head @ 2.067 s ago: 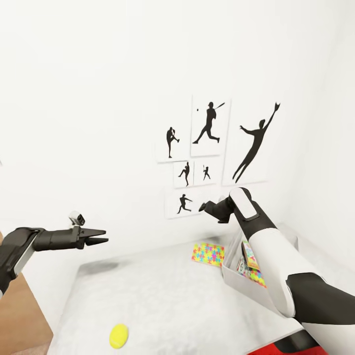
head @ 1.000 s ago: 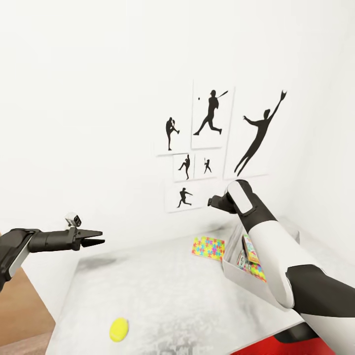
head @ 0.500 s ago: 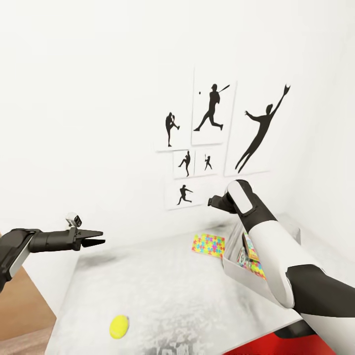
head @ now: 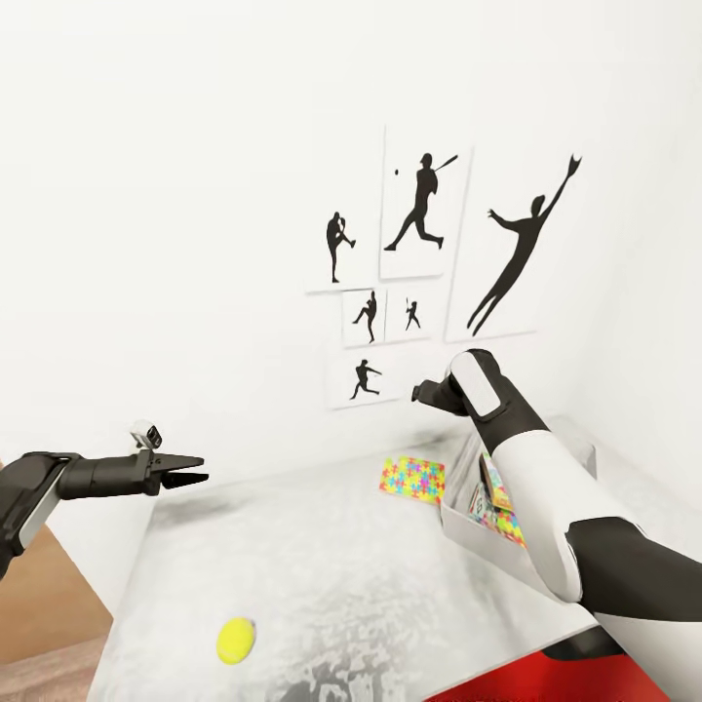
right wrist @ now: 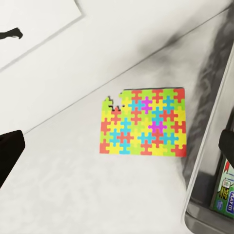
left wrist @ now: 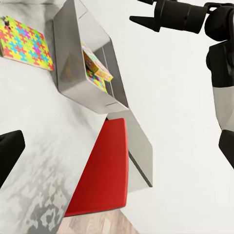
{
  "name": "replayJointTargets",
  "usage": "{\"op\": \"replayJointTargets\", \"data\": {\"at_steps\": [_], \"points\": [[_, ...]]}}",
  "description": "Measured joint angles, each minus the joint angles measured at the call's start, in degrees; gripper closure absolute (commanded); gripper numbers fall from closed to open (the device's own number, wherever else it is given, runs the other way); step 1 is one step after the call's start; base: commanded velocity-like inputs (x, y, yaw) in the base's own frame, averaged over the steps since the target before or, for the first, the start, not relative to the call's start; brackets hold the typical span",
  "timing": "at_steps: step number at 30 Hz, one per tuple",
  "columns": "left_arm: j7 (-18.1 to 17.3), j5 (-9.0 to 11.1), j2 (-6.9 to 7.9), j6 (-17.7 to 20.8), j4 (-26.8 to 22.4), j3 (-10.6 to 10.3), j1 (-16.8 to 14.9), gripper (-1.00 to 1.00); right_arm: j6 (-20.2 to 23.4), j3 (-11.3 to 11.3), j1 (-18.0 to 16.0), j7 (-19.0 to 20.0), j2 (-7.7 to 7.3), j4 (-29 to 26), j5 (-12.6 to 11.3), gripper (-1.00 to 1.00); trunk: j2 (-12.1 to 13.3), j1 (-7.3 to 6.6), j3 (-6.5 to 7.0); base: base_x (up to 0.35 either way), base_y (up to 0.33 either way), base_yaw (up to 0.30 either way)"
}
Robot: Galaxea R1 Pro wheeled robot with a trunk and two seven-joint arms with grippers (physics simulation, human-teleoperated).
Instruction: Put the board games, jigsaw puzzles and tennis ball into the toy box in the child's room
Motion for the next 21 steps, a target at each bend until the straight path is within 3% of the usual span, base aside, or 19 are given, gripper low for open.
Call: {"op": "replayJointTargets", "data": {"at_steps": [21], "points": [[0.0, 1.08, 0.11, 0.0, -0.08, 0.1, 0.0, -1.0, 0.0, 0.02, 0.05, 0.38, 0.09, 0.06, 0.0, -1.0, 0.0, 0.0, -1.96, 0.0, 0.0, 0.0]]}}
